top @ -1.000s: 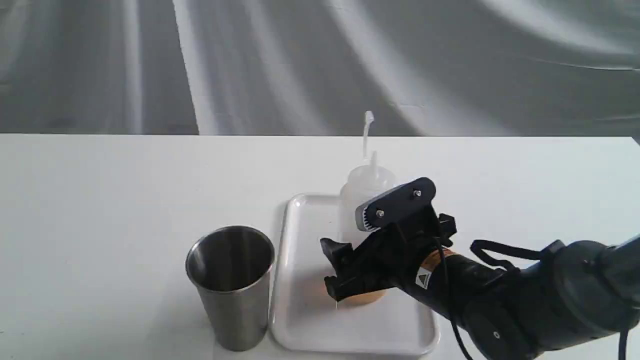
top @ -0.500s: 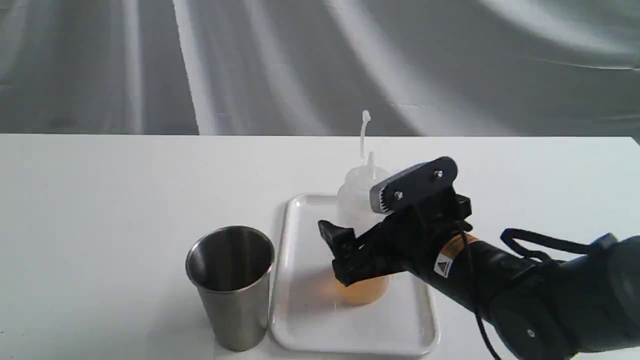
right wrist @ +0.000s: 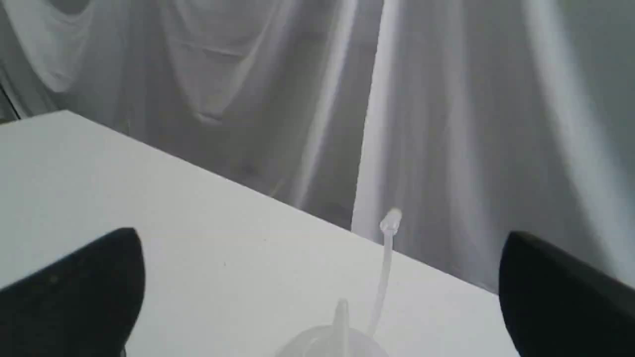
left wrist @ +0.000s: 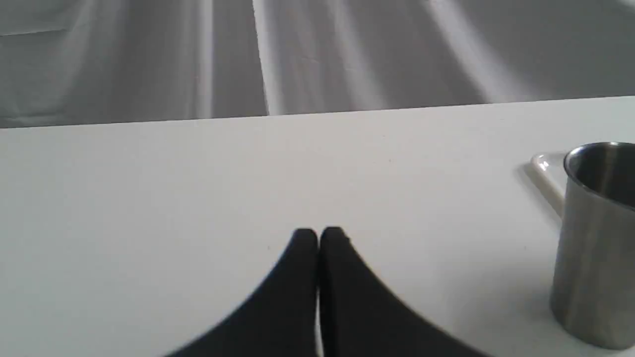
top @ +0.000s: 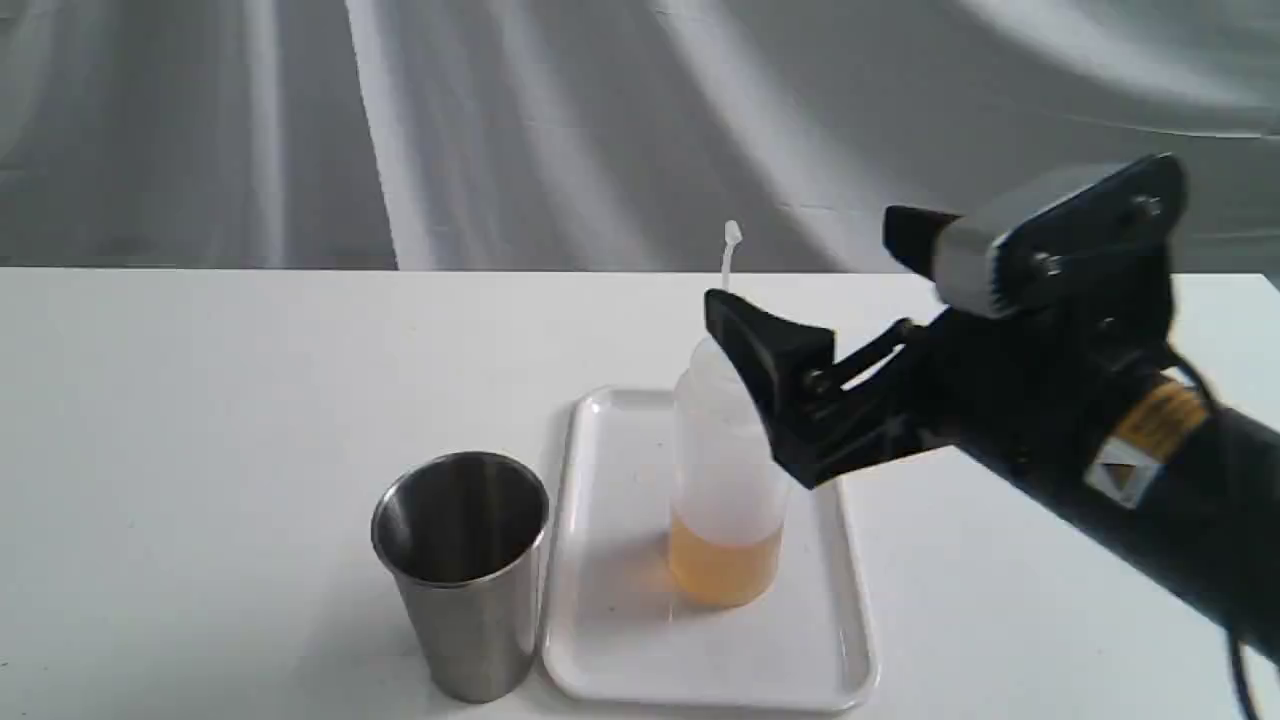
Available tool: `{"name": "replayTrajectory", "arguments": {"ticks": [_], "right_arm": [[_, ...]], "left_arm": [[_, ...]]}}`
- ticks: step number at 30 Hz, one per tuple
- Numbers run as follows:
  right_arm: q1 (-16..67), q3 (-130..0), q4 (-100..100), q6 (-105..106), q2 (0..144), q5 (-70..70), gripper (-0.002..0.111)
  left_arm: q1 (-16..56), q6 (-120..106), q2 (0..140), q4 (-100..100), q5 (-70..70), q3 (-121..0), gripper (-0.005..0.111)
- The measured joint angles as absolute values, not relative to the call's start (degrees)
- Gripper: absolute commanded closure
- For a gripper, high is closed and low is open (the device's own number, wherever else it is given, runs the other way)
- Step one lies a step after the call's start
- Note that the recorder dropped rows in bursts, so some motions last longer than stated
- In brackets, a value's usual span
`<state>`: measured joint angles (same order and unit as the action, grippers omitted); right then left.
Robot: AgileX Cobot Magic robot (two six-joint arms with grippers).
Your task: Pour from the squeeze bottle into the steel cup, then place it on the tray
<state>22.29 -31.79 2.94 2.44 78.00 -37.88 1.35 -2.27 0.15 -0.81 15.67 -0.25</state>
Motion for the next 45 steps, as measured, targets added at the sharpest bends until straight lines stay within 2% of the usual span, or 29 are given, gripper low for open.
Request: {"name": "replayTrajectory", "arguments": {"ticks": [5, 9, 14, 18, 21, 29, 45], "right_arm": [[22.3, -28.5, 3.3, 2.1, 62.2, -27.4, 0.014], [22.3, -26.0, 4.2, 2.0, 49.8, -22.1, 0.025], [22.3, -22.8, 4.9, 1.6, 33.9, -17.8, 0.06], [22.3, -22.2, 5.0, 1.5, 23.0, -8.5, 0.09], [22.3, -22.2, 4.2, 1.3, 17.2, -2.2, 0.108], [22.3, -22.2, -4.8, 0.9, 10.8, 5.9, 0.108], [20.6, -13.9, -4.7, 0.7, 7.7, 6.8, 0.108]], "left_arm": [[1.3, -2.3, 0.1, -0.8, 15.7, -0.3, 0.107], [1.3, -2.3, 0.1, -0.8, 15.7, -0.3, 0.107], [1.3, -2.3, 0.1, -0.8, 15.7, -0.3, 0.107], [1.3, -2.3, 0.1, -0.8, 15.7, -0.3, 0.107], [1.3, -2.3, 0.1, -0.8, 15.7, -0.3, 0.107], [1.3, -2.3, 0.1, -0.8, 15.7, -0.3, 0.107], [1.3, -2.3, 0.1, -0.8, 15.7, -0.3, 0.107]]}}
